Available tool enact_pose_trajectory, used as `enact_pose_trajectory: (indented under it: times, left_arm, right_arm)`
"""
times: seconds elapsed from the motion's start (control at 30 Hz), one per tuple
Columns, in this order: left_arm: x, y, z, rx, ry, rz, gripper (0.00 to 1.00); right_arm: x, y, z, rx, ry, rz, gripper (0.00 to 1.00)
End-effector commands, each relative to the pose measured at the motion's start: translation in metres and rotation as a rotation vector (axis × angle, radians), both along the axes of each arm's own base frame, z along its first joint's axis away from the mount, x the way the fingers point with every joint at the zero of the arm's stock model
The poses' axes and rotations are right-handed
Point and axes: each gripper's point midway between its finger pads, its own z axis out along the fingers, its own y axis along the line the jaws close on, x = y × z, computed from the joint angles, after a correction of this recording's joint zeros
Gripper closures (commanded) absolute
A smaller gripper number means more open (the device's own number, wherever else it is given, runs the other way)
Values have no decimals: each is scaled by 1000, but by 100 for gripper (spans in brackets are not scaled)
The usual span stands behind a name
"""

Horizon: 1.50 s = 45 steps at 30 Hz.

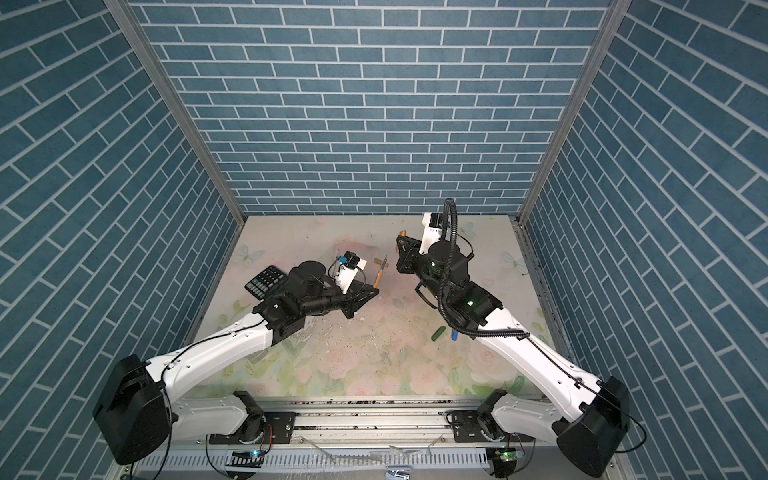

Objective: Insert the pens into the pen caps
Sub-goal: 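Push the tan cap down onto the fountain pen nib held by the left gripper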

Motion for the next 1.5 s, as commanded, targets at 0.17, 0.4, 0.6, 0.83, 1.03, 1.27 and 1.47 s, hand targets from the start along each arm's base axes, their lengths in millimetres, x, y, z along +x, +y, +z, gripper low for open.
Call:
enact_pose_trajectory:
  times: [0.17, 0.4, 0.6, 0.83, 1.03, 1.27, 1.47]
  left_arm:
    - [-3, -4, 16, -14, -33, -27, 100]
    - [-4, -5, 17, -17, -31, -38, 100]
    - [-5, -5, 20, -23, -34, -39, 100]
    - [-5, -6, 18, -23, -29, -44, 100]
    - [-4, -5, 19, -20, -35, -33, 100]
    - [-1, -2, 19, -15, -35, -10, 100]
    - [0, -3, 19, -23, -26, 0, 100]
  right_arm:
    - [-4, 18, 19, 15, -58, 46, 85]
    - [0, 22, 19, 15, -71, 37, 85]
    - [0, 22, 17, 5, -72, 34, 86]
    - [3, 23, 16, -5, -74, 30, 86]
    - [2, 31, 1, -13, -34, 60, 86]
    - [-3, 28, -10, -35, -13, 56, 86]
    - [-5, 27, -14, -43, -3, 62, 86]
